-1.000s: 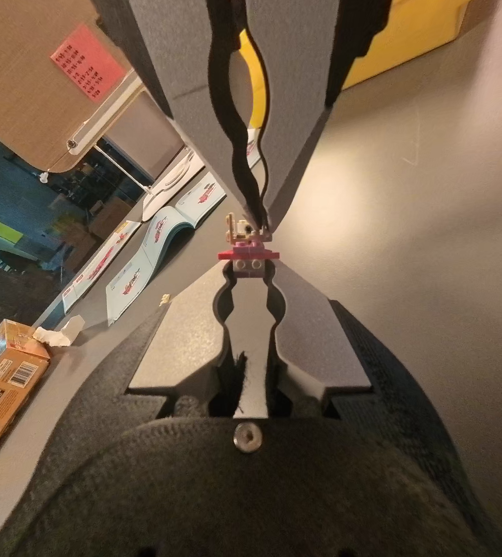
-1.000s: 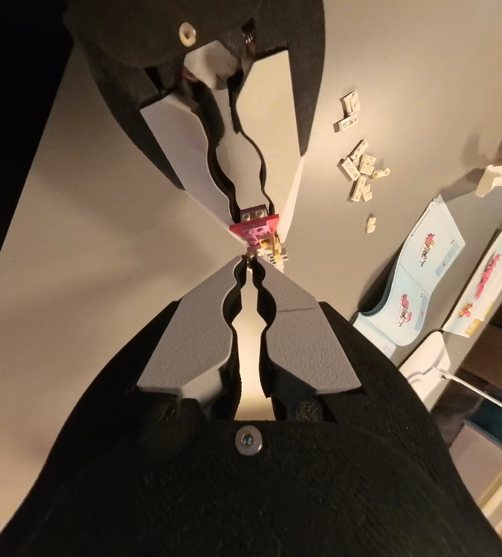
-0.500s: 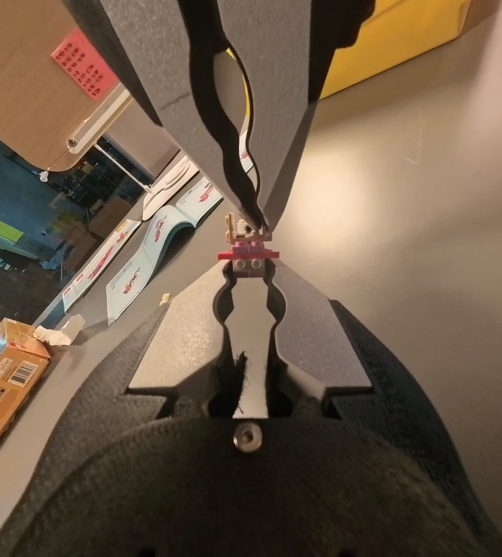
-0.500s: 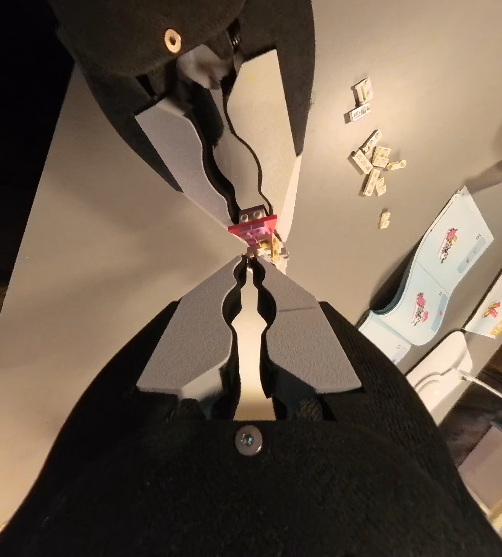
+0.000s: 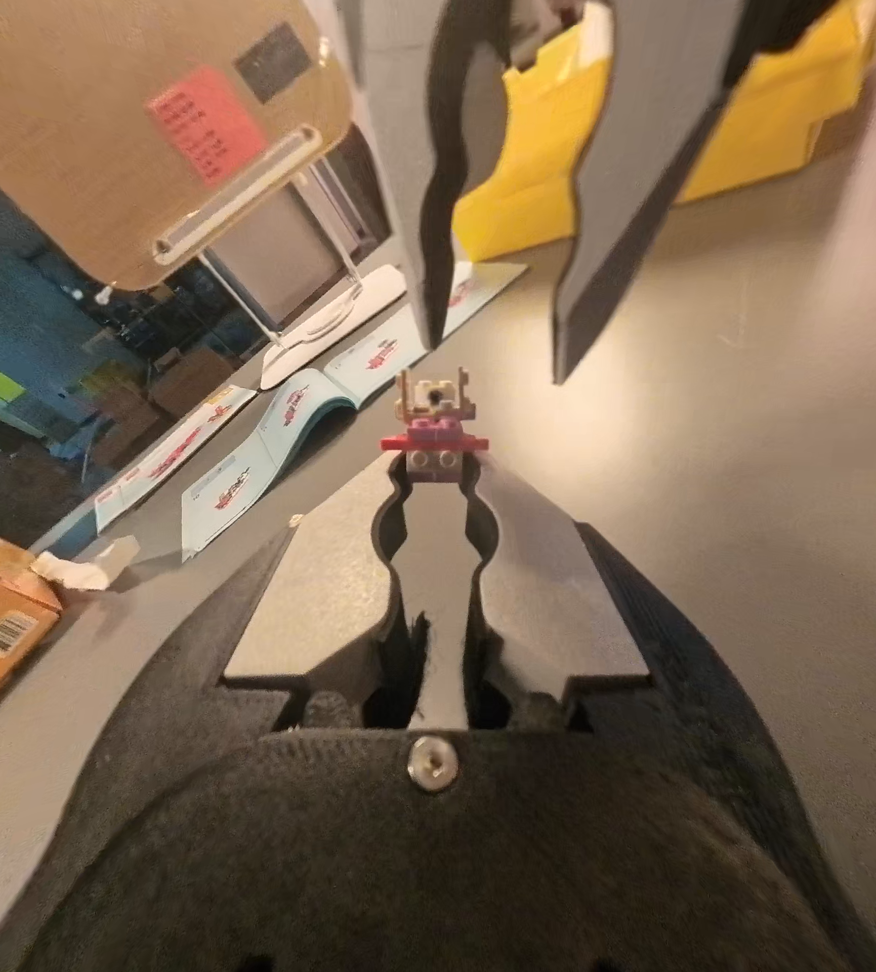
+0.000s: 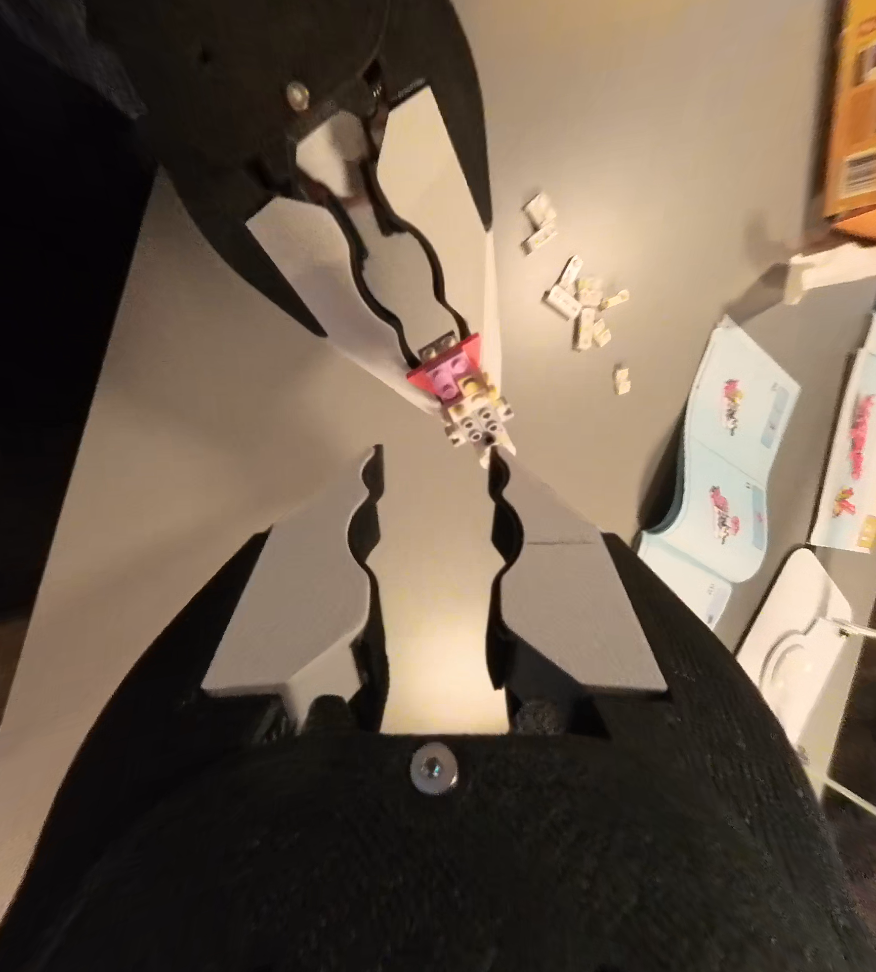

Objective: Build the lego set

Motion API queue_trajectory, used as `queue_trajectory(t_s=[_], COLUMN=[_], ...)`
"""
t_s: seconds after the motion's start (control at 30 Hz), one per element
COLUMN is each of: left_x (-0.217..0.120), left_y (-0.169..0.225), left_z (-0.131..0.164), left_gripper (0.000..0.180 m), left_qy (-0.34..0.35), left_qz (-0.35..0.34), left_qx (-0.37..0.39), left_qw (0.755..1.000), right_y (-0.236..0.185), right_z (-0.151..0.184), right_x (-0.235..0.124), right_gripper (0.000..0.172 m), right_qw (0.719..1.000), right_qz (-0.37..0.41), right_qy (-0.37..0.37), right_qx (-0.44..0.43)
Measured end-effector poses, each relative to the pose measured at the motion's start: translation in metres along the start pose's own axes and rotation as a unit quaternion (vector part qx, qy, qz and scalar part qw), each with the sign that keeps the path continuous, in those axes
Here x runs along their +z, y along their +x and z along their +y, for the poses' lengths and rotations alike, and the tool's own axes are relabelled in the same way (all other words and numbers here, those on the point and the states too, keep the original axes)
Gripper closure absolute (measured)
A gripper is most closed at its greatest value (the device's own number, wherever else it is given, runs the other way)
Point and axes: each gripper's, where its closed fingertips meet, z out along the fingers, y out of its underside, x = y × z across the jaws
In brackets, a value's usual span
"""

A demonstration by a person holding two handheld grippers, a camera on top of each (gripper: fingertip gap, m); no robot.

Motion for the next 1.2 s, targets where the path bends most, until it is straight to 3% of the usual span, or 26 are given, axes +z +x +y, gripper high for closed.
queue_trajectory(t_s=[0.17,0.3,0.47,0.67,0.83,1.0,1.2], left_x=[-0.019,-0.036,-0.058,-0.089,-0.107,-0.115,-0.115], left_y=[-0.022,-0.017,-0.023,-0.008,-0.002,0.003,0.004], left_z=[-0.022,-0.049,-0.079,-0.114,-0.129,-0.136,-0.139], left_gripper=[0.165,0.165,0.165,0.165,0.166,0.165,0.166], left_qy=[0.101,0.17,0.2,0.234,0.249,0.26,0.266], left_qz=[0.019,0.125,0.178,0.332,0.408,0.451,0.462], left_qx=[-0.171,-0.326,-0.369,-0.429,-0.45,-0.465,-0.473], left_qw=[0.98,0.921,0.89,0.807,0.755,0.717,0.701], right_y=[0.006,0.001,0.001,-0.009,-0.02,-0.021,-0.017], right_z=[-0.033,-0.055,-0.068,-0.099,-0.109,-0.113,-0.113], right_x=[-0.01,-0.024,-0.042,-0.077,-0.085,-0.086,-0.085], right_gripper=[0.096,0.085,0.098,0.115,0.122,0.134,0.146], right_qw=[0.985,0.964,0.939,0.935,0.946,0.954,0.956], right_qz=[0.122,0.2,0.271,0.216,0.167,0.15,0.165], right_qy=[0.112,0.153,0.146,0.253,0.24,0.212,0.171], right_qx=[-0.044,-0.09,-0.155,-0.121,-0.136,-0.153,-0.17])
